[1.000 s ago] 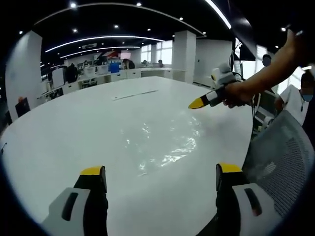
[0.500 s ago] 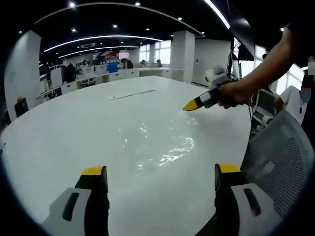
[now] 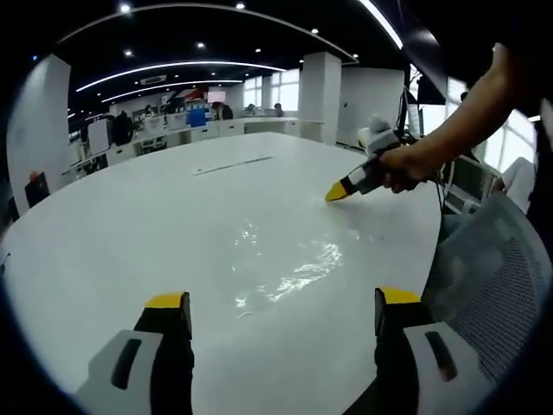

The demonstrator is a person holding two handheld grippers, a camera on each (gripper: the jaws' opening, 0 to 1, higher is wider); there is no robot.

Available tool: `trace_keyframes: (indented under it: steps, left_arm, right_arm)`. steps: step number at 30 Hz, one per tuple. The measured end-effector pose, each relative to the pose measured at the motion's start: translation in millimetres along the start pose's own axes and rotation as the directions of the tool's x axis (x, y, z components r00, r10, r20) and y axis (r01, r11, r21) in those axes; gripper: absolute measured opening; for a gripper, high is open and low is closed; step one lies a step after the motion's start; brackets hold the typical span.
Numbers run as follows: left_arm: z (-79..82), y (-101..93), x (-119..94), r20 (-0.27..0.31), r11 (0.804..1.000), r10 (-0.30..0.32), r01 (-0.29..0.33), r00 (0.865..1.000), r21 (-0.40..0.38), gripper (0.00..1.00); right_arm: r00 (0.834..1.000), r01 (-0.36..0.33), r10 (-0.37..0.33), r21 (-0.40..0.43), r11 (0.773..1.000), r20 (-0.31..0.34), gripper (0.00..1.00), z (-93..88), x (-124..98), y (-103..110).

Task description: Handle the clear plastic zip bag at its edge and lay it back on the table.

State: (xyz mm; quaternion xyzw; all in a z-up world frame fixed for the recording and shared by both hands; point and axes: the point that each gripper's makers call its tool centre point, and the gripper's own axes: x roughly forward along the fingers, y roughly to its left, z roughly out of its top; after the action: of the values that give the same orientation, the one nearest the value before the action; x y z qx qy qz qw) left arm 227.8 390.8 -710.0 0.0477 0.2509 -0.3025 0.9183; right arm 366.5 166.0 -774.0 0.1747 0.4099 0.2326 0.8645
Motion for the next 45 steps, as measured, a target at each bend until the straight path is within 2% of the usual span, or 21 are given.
trace_keyframes:
  steps: [4,9,11,14,15,16,17,19,20,21,23,27,29,30,33,35,38,39,42,45]
  left_arm:
    - [1.4,0.8,0.4,0.007,1.000,0.002,-0.002,1.000,0.001,0.87]
    - [5.7,-0.5,-1.3,0.020,1.000,0.007,-0.007,1.000,0.004,0.87]
    - [6.9,-2.9,-1.8,0.023,1.000,0.002,-0.002,1.000,0.008,0.86]
    - [6.1,-6.6,-0.7,0.020,1.000,-0.015,0.014,1.000,0.026,0.86]
    - [5.8,-7.2,-0.4,0.019,0.999,-0.017,0.017,1.000,0.028,0.86]
    - [5.2,-9.4,0.2,0.015,0.999,-0.025,0.025,1.000,0.035,0.86]
    - [5.3,-11.0,0.3,0.014,0.999,-0.030,0.029,0.999,0.042,0.86]
    - [6.1,-14.0,0.8,0.016,0.998,-0.039,0.038,0.999,0.055,0.86]
    - [5.6,-14.5,1.2,0.015,0.997,-0.041,0.040,0.999,0.067,0.86]
    - [5.4,-14.9,1.3,0.014,0.997,-0.043,0.042,0.999,0.071,0.86]
    - [4.9,-15.8,1.3,0.012,0.996,-0.048,0.047,0.999,0.077,0.86]
    - [5.0,-18.9,1.2,0.010,0.994,-0.056,0.055,0.998,0.096,0.85]
    - [5.3,-21.2,1.5,0.008,0.992,-0.061,0.060,0.998,0.112,0.85]
    - [5.5,-22.6,1.8,0.008,0.991,-0.065,0.063,0.998,0.120,0.85]
    - [5.7,-25.3,1.8,0.008,0.988,-0.074,0.072,0.997,0.136,0.84]
    - [6.2,-26.2,1.7,0.011,0.987,-0.078,0.075,0.997,0.142,0.84]
    - [6.6,-26.1,1.4,0.013,0.987,-0.077,0.075,0.997,0.144,0.84]
    - [7.4,-25.6,1.0,0.016,0.987,-0.075,0.072,0.997,0.144,0.84]
    - [9.4,-24.3,0.1,0.025,0.988,-0.068,0.064,0.997,0.141,0.84]
    - [10.8,-24.6,-0.4,0.028,0.988,-0.065,0.061,0.997,0.140,0.84]
  right_arm:
    - [1.000,-0.011,0.011,0.017,1.000,0.011,0.00,-2.9,-3.7,5.5]
    - [0.997,0.001,-0.008,0.088,0.996,0.082,0.00,-2.9,-15.0,13.3]
    - [0.993,0.014,-0.031,0.142,0.990,0.113,0.00,-3.4,-20.6,12.9]
    - [0.980,0.048,-0.096,0.259,0.965,0.176,0.00,-3.8,-32.2,8.9]
    - [0.977,0.058,-0.110,0.264,0.963,0.184,0.00,-5.1,-34.4,8.3]
    - [0.966,0.092,-0.160,0.306,0.948,0.204,0.00,-7.3,-39.6,5.1]
    - [0.964,0.087,-0.160,0.317,0.944,0.210,0.00,-7.6,-40.6,6.3]
    - [0.953,0.093,-0.189,0.366,0.926,0.236,0.00,-9.0,-45.9,6.3]
    - [0.941,0.116,-0.229,0.401,0.909,0.248,0.00,-12.8,-51.0,6.5]
    - [0.936,0.126,-0.248,0.421,0.898,0.250,0.00,-15.6,-53.4,7.6]
    - [0.924,0.157,-0.284,0.421,0.893,0.258,0.00,-20.0,-57.7,9.4]
    - [0.901,0.186,-0.338,0.462,0.867,0.273,0.00,-31.7,-65.0,19.9]
    - [0.896,0.185,-0.347,0.476,0.860,0.279,0.00,-36.8,-67.3,28.5]
    - [0.895,0.191,-0.348,0.465,0.864,0.279,0.00,-38.7,-67.3,33.4]
    - [0.904,0.205,-0.335,0.418,0.885,0.266,0.00,-44.2,-65.3,45.1]
    - [0.919,0.202,-0.316,0.406,0.891,0.236,0.00,-51.3,-62.4,55.1]
    - [0.932,0.194,-0.290,0.376,0.906,0.216,0.00,-56.9,-59.4,64.3]
    - [0.941,0.191,-0.271,0.342,0.920,0.203,0.00,-61.3,-58.2,70.3]
    - [0.962,0.182,-0.236,0.316,0.931,0.140,0.00,-75.7,-55.2,77.6]
    - [0.971,0.182,-0.217,0.278,0.943,0.103,0.00,-84.8,-54.0,80.7]
